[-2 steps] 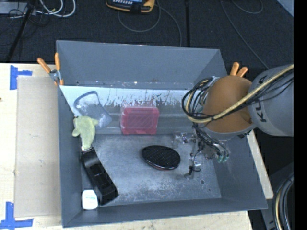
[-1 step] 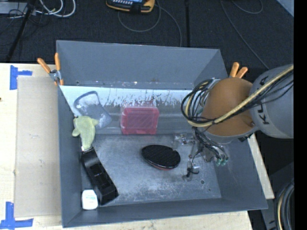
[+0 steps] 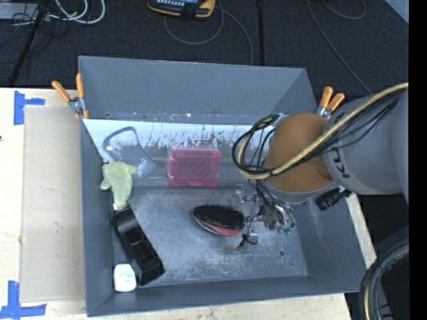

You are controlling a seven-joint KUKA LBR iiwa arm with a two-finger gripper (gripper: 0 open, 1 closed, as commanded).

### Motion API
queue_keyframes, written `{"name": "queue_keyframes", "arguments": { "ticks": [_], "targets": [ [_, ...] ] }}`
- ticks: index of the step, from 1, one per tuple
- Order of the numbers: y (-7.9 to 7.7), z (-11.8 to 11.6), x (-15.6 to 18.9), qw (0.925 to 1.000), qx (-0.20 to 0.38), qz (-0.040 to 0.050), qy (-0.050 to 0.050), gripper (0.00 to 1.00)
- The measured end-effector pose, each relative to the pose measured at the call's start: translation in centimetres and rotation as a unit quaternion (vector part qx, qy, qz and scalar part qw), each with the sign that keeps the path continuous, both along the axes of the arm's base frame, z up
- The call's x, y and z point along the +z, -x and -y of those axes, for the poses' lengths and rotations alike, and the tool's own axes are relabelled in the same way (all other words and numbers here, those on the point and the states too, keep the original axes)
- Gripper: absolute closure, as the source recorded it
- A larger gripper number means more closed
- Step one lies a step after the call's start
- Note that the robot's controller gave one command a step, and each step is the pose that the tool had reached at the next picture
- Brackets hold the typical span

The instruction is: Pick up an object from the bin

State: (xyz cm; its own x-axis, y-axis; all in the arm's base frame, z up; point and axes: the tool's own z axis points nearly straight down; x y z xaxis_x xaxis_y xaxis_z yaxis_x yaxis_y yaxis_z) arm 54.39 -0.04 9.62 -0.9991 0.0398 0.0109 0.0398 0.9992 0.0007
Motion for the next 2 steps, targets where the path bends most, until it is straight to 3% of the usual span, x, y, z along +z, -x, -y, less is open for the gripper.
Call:
{"name": "queue_keyframes", "arguments": {
  "ticks": [1, 2],
  "targets": [
    [-0.71, -5.11, -2.70, 0.9995, -0.031, 0.0054, 0.000, 1.00],
    [-0.71, -5.11, -2.69, 0.9995, -0.031, 0.0055, 0.000, 1.00]
  ]
}}
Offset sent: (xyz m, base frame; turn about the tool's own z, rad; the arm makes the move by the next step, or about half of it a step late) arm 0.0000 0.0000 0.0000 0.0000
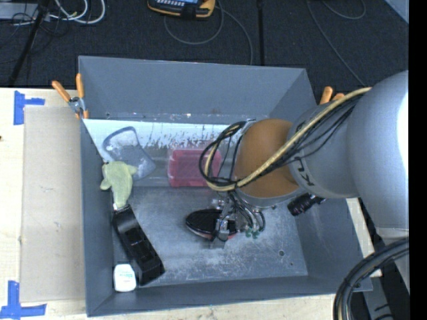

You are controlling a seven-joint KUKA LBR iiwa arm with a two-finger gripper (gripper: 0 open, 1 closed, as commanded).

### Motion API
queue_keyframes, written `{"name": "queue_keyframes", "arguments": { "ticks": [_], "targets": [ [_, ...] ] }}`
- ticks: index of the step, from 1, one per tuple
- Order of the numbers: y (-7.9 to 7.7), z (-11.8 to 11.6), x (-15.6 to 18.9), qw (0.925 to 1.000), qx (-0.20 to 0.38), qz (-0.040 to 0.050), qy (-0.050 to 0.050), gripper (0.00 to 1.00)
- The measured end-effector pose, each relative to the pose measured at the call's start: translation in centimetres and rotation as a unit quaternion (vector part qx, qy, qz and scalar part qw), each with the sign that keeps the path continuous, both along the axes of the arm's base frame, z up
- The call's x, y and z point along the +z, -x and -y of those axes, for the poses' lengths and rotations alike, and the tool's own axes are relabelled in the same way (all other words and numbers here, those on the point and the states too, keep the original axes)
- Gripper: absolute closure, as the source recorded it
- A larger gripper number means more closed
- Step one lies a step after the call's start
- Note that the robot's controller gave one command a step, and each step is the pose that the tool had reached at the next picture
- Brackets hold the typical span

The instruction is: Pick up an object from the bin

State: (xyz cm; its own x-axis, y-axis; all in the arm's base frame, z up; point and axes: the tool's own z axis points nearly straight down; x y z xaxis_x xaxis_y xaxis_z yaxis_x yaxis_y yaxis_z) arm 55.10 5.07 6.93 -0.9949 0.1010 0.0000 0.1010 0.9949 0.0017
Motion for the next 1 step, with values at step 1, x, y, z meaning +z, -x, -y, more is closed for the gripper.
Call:
{"name": "queue_keyframes", "arguments": {
  "ticks": [1],
  "targets": [
    [0.94, -0.58, 13.84, 1.0000, 0.010, -0.0007, 0.000, 1.00]
  ]
}}
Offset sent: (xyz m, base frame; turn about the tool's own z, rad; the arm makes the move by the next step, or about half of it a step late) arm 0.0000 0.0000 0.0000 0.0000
